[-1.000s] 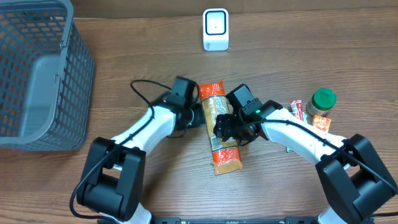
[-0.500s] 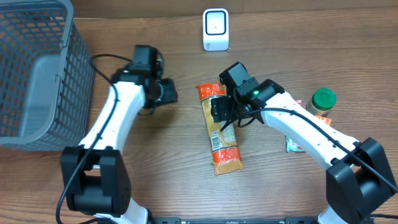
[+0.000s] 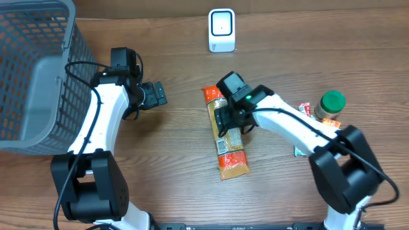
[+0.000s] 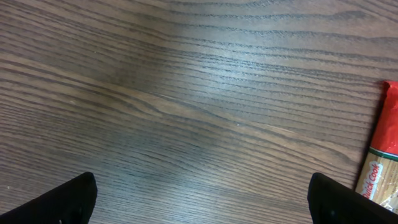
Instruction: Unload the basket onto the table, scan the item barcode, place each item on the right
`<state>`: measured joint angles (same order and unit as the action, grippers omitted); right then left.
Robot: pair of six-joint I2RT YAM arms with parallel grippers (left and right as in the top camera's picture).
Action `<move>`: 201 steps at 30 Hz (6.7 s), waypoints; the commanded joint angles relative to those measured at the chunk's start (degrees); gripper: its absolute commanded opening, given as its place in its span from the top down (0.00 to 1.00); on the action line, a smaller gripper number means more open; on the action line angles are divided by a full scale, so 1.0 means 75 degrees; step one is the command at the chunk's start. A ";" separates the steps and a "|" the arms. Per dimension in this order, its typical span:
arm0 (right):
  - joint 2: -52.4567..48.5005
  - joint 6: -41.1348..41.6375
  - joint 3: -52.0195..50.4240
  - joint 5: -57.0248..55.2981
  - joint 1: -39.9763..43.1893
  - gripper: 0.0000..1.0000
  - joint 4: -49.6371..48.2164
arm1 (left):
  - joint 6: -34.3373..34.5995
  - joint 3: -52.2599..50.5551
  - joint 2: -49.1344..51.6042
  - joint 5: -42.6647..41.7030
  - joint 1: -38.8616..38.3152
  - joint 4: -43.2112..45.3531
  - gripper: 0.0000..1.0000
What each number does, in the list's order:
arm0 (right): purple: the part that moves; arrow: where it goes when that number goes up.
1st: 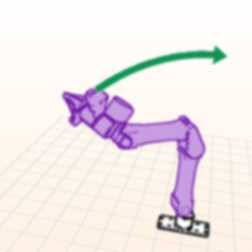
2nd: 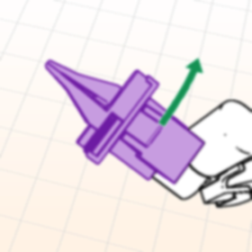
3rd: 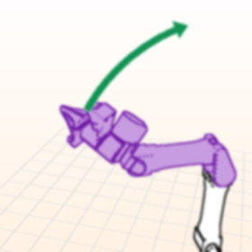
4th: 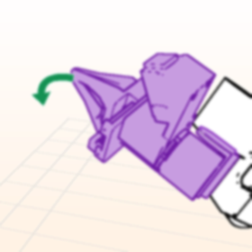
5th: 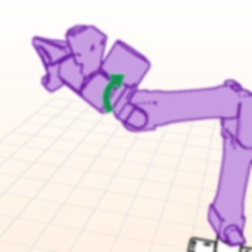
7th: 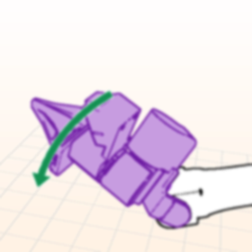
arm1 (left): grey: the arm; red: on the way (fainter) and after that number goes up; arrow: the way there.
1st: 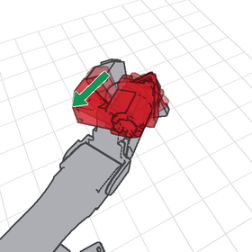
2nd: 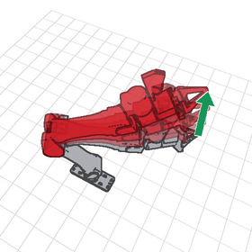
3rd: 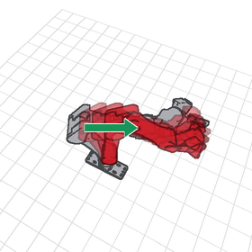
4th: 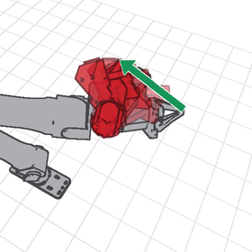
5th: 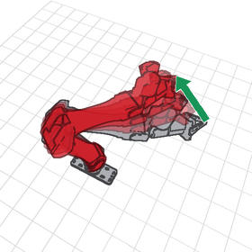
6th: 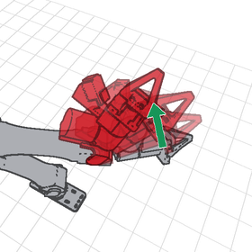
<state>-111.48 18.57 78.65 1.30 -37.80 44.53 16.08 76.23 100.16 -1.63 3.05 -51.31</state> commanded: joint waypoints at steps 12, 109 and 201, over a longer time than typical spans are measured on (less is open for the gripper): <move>-0.0460 -0.0108 0.0114 -0.0020 -0.0152 0.27 0.0038 | -0.0146 0.0099 -0.0154 0.0099 0.0000 -0.0006 0.00; 0.0111 -0.3284 -0.0670 -0.0906 -0.0644 0.13 -0.0119 | -0.0146 0.0099 -0.0154 0.0099 -0.0009 -0.0003 0.00; 0.1848 -0.3110 -0.0679 0.0248 -0.0953 0.96 -0.0038 | -0.0146 0.0099 -0.0154 0.0099 -0.0009 -0.0006 0.00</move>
<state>-100.05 -5.06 72.62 1.13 -45.04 45.08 16.05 76.23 100.16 -1.43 3.05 -51.31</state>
